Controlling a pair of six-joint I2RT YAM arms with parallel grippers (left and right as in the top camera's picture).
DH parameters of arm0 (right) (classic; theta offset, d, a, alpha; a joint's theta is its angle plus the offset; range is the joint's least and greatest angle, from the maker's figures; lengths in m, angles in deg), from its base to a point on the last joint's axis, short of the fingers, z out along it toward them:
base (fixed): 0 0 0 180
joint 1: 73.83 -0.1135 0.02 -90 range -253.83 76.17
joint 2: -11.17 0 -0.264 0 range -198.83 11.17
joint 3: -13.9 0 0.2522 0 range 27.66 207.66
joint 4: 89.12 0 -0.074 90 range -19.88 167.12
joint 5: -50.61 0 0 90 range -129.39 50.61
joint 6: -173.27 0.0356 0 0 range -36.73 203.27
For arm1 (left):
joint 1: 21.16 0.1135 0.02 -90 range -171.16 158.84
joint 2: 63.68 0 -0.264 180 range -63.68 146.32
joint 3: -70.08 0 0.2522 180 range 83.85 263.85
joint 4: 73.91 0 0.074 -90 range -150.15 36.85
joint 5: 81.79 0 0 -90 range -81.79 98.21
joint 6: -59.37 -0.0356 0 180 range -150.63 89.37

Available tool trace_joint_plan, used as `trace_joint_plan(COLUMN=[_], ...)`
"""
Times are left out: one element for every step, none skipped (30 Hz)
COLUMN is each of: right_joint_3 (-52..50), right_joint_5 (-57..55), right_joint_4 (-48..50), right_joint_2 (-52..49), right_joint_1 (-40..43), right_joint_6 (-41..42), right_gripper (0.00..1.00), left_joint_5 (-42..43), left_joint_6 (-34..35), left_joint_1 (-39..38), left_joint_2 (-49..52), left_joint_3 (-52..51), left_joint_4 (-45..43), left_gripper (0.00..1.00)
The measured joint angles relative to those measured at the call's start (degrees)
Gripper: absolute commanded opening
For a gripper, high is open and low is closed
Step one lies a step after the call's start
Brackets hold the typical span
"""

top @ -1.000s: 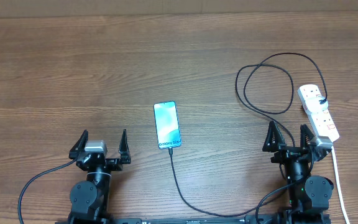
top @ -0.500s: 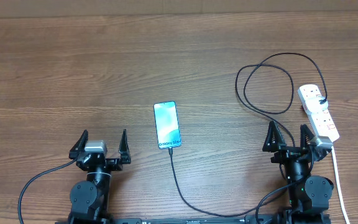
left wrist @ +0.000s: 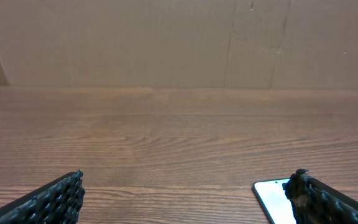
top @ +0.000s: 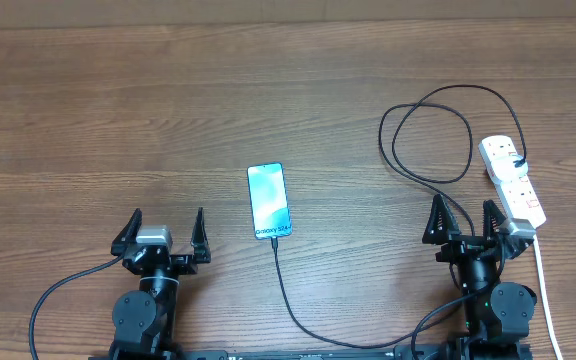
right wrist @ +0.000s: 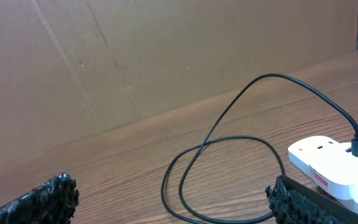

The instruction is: Plug charger to phone and switch on socket

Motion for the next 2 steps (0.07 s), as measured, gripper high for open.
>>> trace_joint_plan(right_joint_3=[0.00, 0.00], right_joint_5=[-0.02, 0.00], right_joint_4=[0.02, 0.00], right_joint_2=[0.00, 0.00], right_joint_1=[0.00, 0.00], right_joint_6=[-0.02, 0.00], right_gripper=[1.00, 1.00], left_joint_5=[0.00, 0.00], left_joint_6=[0.00, 0.00], left_joint_1=[0.00, 0.00], left_joint_2=[0.00, 0.00], left_joint_3=[0.00, 0.00], left_joint_4=[-0.02, 0.00], left_gripper=[0.99, 0.99])
